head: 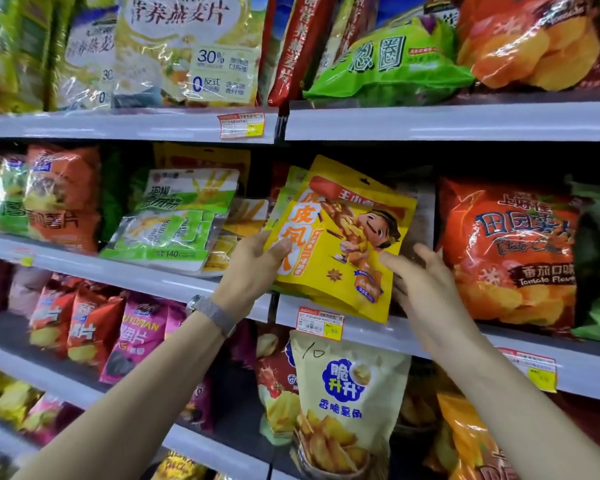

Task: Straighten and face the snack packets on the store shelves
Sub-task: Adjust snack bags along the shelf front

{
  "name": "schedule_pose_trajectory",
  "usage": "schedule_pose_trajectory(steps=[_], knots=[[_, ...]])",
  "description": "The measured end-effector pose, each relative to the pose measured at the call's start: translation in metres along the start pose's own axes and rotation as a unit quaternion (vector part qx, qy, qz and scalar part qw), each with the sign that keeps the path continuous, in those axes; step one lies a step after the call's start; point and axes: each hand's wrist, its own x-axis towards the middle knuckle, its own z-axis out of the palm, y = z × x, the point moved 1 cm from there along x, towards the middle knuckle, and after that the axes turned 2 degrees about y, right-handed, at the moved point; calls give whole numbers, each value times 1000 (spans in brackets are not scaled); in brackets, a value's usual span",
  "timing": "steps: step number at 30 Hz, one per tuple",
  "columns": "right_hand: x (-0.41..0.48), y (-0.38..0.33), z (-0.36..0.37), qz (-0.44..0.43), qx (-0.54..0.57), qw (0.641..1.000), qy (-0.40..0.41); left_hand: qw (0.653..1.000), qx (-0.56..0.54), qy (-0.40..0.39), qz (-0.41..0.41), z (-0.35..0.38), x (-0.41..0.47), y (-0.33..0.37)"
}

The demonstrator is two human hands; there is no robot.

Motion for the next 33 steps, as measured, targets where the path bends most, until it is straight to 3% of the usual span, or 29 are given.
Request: schedule_pose_trajectory(steps=[5,14,17,21,25,30,33], knots=[[9,1,39,91,85,987,-106,1000,-8,-1,16,-23,-6,0],[24,45,120,102,118,981,-113,998,34,-36,-30,-122,15,-8],[31,54,140,83,133,984,-80,999,47,18,-14,-162,30,-15],[38,61,153,77,128,988,-49,968,214,133,21,-232,53,-22],[32,61,162,52,118,991,-29,931,341,101,-80,-276,79,-34],[7,54,167,-5,110,994,-8,930,326,59,-161,-288,115,-59],[-4,50,164,-33,88,995,15,923,335,83,-169,-285,127,-66]])
